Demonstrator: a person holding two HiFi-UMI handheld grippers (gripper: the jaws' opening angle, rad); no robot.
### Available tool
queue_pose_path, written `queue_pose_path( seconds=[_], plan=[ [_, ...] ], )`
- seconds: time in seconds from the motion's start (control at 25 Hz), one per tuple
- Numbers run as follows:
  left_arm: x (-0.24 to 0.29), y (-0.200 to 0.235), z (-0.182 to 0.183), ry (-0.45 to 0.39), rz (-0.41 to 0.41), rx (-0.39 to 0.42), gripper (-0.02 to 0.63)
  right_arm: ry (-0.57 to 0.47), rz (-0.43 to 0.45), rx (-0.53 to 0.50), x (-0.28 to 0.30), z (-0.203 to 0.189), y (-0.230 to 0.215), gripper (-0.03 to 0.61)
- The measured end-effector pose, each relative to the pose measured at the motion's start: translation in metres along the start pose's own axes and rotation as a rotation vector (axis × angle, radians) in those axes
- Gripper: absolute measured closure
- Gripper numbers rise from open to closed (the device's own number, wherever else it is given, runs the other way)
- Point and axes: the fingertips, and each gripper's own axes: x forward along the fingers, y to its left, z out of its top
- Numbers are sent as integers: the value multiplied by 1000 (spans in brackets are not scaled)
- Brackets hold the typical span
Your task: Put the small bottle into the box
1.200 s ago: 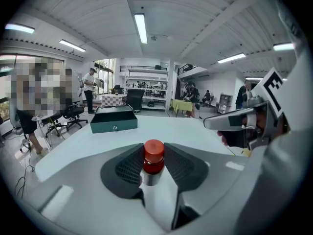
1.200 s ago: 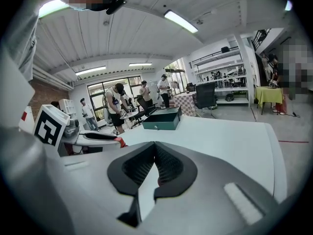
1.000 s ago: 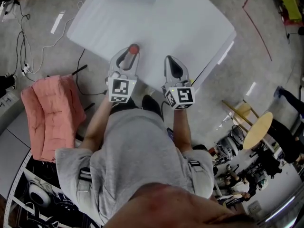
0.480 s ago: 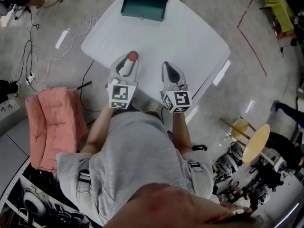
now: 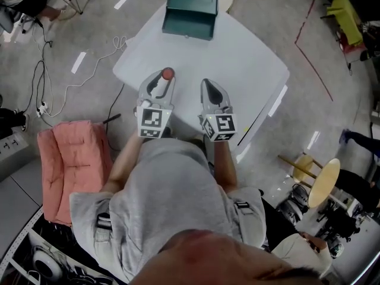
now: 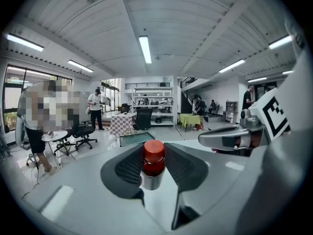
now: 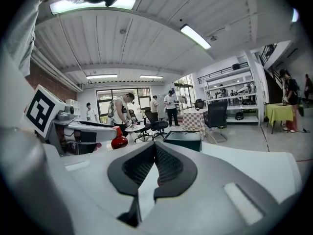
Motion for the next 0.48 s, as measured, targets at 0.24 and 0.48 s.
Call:
queue_pose_path(
  seconds=[0.24, 0.48],
  plan=[
    [1, 20, 12, -27, -22, 8, 477, -16, -29, -1, 15, 8, 10, 575],
    [-1, 36, 16, -32, -32, 10, 477, -27, -58, -9, 27, 15, 11, 575]
  ],
)
